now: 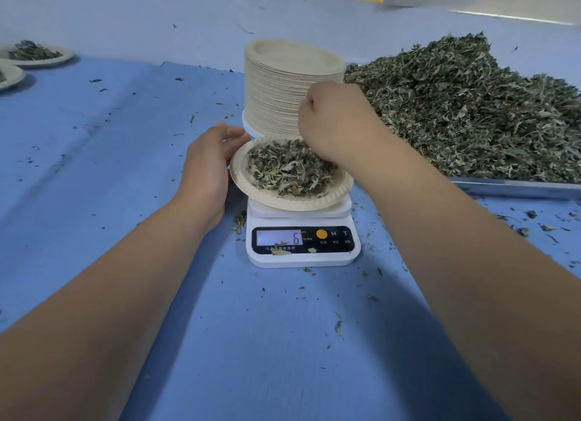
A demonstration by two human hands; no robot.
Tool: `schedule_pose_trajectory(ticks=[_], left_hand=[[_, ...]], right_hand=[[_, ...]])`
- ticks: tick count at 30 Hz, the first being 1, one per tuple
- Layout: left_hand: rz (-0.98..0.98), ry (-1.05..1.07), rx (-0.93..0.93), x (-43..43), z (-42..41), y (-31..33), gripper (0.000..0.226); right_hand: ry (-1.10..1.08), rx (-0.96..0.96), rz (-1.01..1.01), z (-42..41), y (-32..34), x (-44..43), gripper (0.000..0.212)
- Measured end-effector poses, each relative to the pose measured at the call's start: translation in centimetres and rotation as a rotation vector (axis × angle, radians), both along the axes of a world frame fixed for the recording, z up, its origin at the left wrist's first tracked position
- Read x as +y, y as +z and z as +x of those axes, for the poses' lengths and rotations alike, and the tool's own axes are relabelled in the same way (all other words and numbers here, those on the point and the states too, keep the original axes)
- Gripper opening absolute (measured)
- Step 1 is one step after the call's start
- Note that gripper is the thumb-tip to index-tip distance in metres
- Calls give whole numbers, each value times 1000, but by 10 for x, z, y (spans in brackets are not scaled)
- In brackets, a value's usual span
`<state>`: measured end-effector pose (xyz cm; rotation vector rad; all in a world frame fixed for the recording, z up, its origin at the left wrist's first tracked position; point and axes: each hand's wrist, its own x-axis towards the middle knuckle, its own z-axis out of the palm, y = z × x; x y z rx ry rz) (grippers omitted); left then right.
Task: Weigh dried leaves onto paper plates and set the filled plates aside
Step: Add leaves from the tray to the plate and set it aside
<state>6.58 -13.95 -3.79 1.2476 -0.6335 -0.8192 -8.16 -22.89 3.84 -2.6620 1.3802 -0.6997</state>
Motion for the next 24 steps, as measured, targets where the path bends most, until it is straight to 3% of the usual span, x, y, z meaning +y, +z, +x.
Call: schedule_pose_trajectory(ticks=[9, 15, 20, 24], left_hand=[[-3, 6, 21, 5, -2, 5, 47], [19, -3, -30, 2, 0, -1, 31], [14, -9, -73, 3, 0, 0, 33], [14, -3, -106, 3, 1, -1, 45]], right_hand=[[125, -213, 132, -35, -13, 25, 24], [126, -386, -18, -58, -36, 32, 18], [35, -311, -112, -75, -50, 26, 16], [192, -229, -69, -76, -47, 27, 33]])
